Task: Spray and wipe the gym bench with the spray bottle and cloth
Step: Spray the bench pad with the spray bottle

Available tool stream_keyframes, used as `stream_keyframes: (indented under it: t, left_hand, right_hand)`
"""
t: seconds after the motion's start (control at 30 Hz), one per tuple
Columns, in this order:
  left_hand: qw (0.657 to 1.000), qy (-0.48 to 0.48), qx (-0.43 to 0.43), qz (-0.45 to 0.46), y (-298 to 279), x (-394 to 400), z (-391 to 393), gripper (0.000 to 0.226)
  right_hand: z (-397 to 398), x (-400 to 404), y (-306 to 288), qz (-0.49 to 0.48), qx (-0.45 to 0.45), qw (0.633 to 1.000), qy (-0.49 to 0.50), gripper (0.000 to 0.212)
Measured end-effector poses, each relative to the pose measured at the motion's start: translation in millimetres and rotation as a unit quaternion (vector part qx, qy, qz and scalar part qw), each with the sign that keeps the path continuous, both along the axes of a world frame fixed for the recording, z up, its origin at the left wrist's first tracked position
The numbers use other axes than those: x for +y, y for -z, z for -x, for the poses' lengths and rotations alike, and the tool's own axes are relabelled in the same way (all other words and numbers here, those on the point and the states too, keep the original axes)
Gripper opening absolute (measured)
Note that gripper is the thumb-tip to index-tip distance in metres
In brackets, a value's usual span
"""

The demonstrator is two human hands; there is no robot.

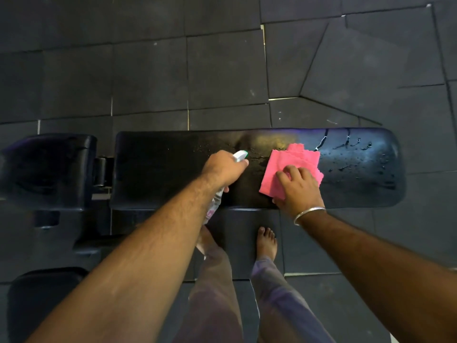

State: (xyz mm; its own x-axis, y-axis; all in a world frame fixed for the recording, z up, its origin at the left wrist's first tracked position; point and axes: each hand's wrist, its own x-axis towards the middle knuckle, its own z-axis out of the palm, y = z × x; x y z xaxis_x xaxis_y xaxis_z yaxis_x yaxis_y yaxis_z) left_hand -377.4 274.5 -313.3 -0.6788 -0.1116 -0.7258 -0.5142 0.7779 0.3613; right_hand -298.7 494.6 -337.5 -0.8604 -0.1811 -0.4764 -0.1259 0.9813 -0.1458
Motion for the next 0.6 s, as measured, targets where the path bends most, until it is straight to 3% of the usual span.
stream_keyframes:
  t: [0.1,0.17,0.3,0.43,0.6]
  left_hand:
    - [0.999,-0.012,0.012,-0.037,-6.5,-2.5,-29.6,0.034]
    - [0.992,-0.056,0.076,-0.087,-10.4,0.0,-45.5,0.032]
    - [0.930,-0.146,0.256,-0.218,-22.1,25.3,-48.9,0.021]
    - [0.878,-0.118,0.365,-0.285,-28.3,69.6,-22.1,0.031]
    - [0.876,-0.064,0.362,-0.313,-17.3,122.3,8.7,0.058]
  right_hand:
    - [0.6,5.9,9.7,0.016,0.012,1.000,0.007,0.054]
    - [2.6,10.8,15.5,0.052,0.025,0.998,0.012,0.043]
    - [4.7,24.3,15.7,0.176,0.070,0.977,0.098,0.029]
    - [-14.5,46.3,13.5,0.277,0.174,0.901,0.284,0.027]
    - [-62.2,70.7,16.5,0.463,0.151,0.770,0.412,0.017]
